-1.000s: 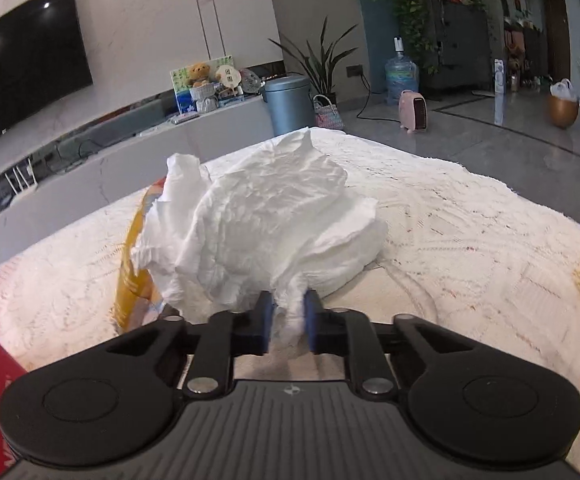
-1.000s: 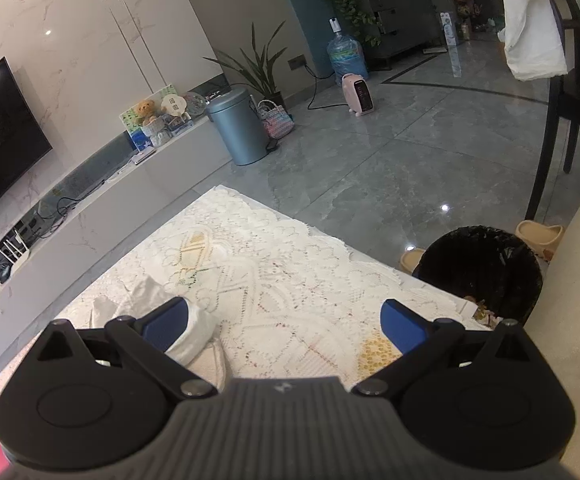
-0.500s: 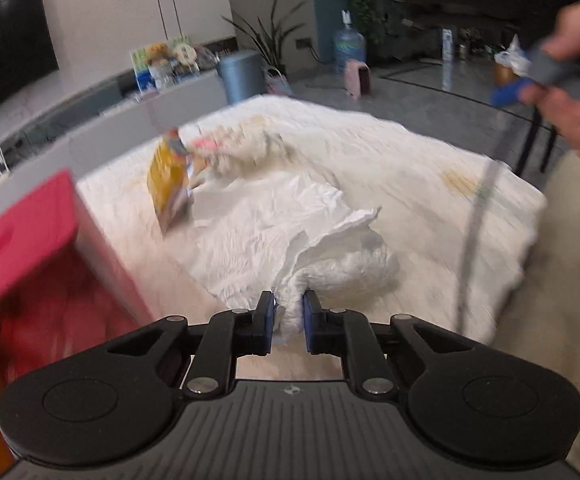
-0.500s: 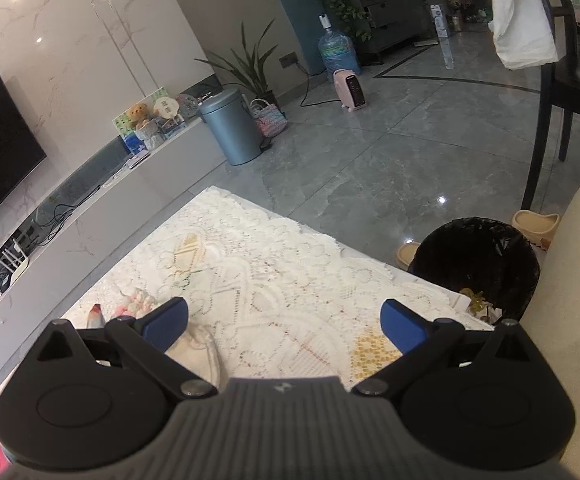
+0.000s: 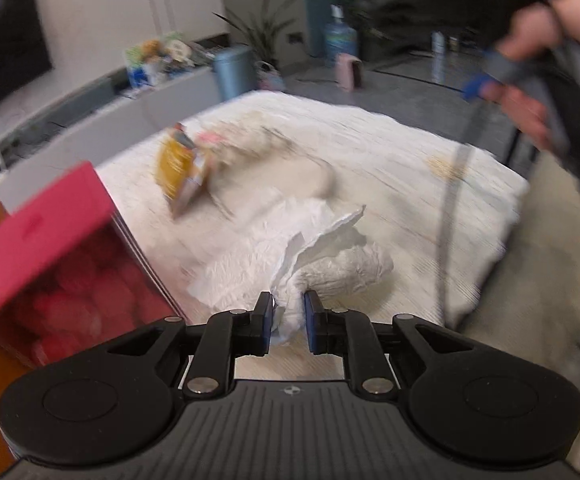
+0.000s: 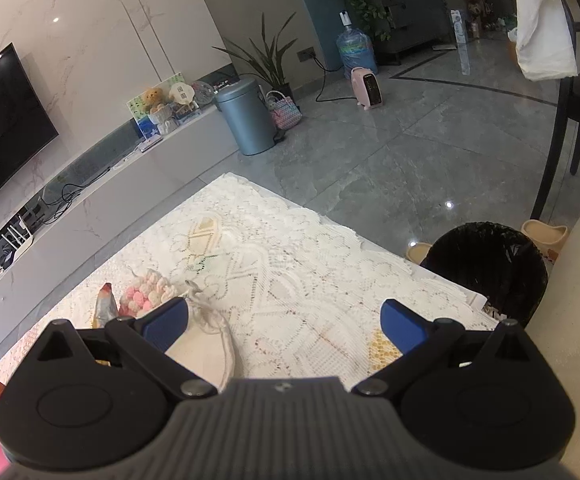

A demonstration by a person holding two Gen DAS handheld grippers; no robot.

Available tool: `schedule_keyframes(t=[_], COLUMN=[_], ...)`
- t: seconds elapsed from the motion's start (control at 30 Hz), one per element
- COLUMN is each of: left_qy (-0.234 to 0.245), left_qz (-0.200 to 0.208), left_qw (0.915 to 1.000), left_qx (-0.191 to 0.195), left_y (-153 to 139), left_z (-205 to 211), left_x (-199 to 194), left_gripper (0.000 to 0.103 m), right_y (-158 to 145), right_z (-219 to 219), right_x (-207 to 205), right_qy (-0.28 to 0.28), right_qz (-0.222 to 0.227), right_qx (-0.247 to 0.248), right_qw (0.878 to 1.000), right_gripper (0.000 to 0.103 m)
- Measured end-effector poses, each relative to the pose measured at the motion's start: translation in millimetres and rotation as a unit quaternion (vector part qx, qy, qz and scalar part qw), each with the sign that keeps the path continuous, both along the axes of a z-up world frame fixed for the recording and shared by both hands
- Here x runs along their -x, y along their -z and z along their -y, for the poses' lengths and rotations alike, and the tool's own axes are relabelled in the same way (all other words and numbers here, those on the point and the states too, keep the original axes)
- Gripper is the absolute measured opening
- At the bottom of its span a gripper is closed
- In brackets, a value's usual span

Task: Organize soft objects
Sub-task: 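Lower the left tool onto the white cloth and close on it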

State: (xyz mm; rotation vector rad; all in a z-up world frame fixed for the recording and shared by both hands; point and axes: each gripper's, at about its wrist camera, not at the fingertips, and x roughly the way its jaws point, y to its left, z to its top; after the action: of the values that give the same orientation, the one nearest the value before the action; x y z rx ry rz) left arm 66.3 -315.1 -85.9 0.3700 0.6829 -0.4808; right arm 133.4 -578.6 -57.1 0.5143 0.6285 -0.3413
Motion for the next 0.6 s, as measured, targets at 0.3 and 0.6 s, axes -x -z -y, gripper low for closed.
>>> schedule_keyframes(t=[0.3, 0.6], left_qy=[-0.024, 0.045], left_qz=[0.031, 0.041], left_qw=[0.9964, 0.9892], left_qx=[-0.075, -0.134], left_y=[22.5, 31.0], left_z=[24.1, 38.5], left_x=[-39.0, -37.5], left_gripper=[0.028, 0.066], right_y=[5.3, 6.6], right_z=[4.6, 5.5], right_x=[-2.6, -2.9], right_qy=[0.004, 0.009], right_qz=[-0.011, -0.024], right_qx=[0.000, 0.014], right_qw=[1.000, 1.000], right_gripper=[0.100, 0.100])
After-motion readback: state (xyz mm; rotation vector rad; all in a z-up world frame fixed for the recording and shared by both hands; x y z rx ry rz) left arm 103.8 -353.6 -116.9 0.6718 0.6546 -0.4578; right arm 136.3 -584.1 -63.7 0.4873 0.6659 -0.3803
